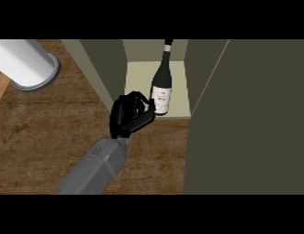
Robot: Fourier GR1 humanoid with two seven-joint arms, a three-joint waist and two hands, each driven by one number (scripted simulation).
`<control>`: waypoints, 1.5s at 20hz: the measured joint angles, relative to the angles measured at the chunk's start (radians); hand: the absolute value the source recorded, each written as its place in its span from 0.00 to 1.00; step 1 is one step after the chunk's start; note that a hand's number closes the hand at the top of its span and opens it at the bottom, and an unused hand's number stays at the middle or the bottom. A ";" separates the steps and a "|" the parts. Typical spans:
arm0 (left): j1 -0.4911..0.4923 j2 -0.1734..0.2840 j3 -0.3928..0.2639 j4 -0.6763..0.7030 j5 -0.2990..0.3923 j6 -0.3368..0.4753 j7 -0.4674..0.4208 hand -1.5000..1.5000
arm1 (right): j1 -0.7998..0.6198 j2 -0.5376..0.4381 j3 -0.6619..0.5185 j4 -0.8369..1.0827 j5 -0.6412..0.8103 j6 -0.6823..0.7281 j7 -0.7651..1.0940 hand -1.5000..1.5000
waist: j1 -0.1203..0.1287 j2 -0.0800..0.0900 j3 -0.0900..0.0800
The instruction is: Pick up the wine, place it into the cabinet and close the cabinet
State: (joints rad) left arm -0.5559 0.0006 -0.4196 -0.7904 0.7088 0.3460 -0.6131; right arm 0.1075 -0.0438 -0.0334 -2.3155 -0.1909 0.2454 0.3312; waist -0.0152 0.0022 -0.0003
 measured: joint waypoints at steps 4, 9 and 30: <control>-0.071 0.000 0.014 0.110 0.050 -0.057 -0.030 1.00 | -0.012 0.005 0.003 0.004 0.003 -0.010 0.010 0.00 | -0.002 0.001 0.000; -0.139 0.000 0.009 0.209 0.103 -0.099 -0.056 1.00 | 0.005 -0.002 -0.014 0.019 -0.016 0.011 -0.011 0.00 | -0.006 0.002 0.000; -0.401 0.000 0.013 0.510 0.273 -0.146 -0.059 1.00 | -0.006 0.007 0.002 0.069 0.003 0.036 -0.067 0.00 | -0.029 0.010 0.000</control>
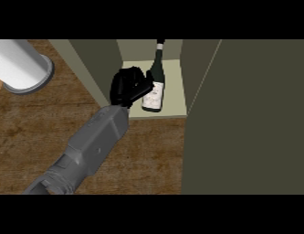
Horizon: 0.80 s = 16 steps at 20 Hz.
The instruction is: Pick up the wine, place it into the cabinet and close the cabinet
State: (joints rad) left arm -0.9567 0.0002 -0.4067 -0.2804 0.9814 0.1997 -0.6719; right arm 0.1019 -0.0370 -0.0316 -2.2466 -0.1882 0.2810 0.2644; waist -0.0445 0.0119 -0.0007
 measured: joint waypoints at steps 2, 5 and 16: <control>-0.009 0.000 -0.001 0.027 -0.002 -0.001 0.001 1.00 | -0.008 0.003 0.001 0.018 0.000 0.003 -0.014 0.00 | -0.003 0.002 0.000; -0.015 0.000 0.001 0.050 0.006 0.008 0.000 1.00 | -0.015 0.006 0.011 0.013 0.006 -0.003 -0.002 0.00 | -0.008 0.003 0.000; -0.020 -0.003 0.041 0.104 0.017 0.000 -0.112 0.00 | -0.029 -0.009 0.005 -0.017 -0.002 -0.008 0.034 0.00 | -0.012 0.008 -0.004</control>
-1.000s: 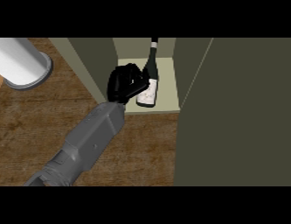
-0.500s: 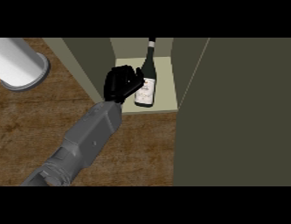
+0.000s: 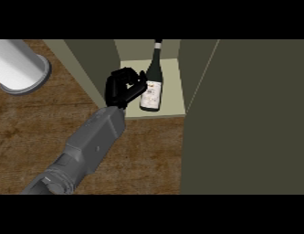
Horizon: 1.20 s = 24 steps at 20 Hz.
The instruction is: Pick up the wine, place it into the cabinet and close the cabinet
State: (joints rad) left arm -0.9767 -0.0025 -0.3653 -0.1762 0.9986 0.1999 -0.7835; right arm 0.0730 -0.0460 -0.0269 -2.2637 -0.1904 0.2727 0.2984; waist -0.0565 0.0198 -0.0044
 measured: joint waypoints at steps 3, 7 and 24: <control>0.003 0.001 -0.006 -0.006 -0.017 -0.020 -0.024 0.00 | 0.003 -0.002 -0.005 -0.009 0.000 -0.004 0.009 0.00 | 0.003 0.003 -0.003; 0.006 0.001 -0.009 -0.018 -0.031 -0.048 -0.052 0.00 | -0.001 0.007 0.007 -0.015 0.018 -0.016 0.013 0.00 | 0.008 0.006 -0.007; 0.197 0.025 -0.141 -0.381 -0.130 0.013 0.010 0.00 | 0.032 0.015 0.015 -0.045 0.051 -0.033 0.028 0.00 | 0.075 -0.025 0.000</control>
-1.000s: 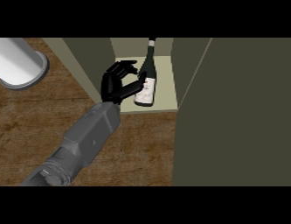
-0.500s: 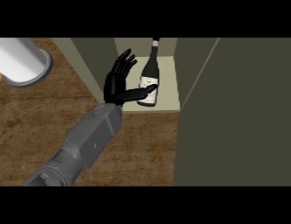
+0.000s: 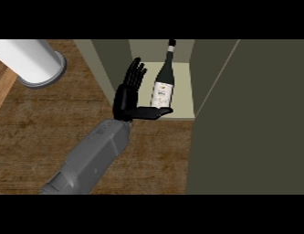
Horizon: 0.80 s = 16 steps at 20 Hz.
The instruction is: Pick up the wine, place it into the cabinet and close the cabinet
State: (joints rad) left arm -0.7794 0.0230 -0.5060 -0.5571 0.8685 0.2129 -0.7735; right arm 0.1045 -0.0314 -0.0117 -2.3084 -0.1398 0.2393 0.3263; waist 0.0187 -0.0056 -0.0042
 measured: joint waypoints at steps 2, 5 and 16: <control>0.057 0.027 -0.036 -0.107 -0.019 0.012 0.034 0.00 | -0.001 0.002 0.003 -0.017 0.000 -0.008 0.015 0.00 | 0.010 -0.005 0.002; 0.142 0.085 -0.083 -0.298 -0.042 0.047 0.103 0.00 | 0.000 -0.005 -0.013 -0.013 -0.016 -0.003 0.014 0.00 | 0.016 -0.008 0.004; 0.479 0.310 -0.169 -1.035 -0.131 0.259 0.316 0.00 | -0.038 -0.017 0.004 -0.022 -0.011 -0.005 0.045 1.00 | 0.001 -0.002 0.005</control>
State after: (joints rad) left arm -0.3006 0.3335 -0.6755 -1.5922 0.7377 0.4714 -0.4579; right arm 0.0664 -0.0486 -0.0078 -2.3304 -0.1504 0.2344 0.3716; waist 0.0199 -0.0073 0.0007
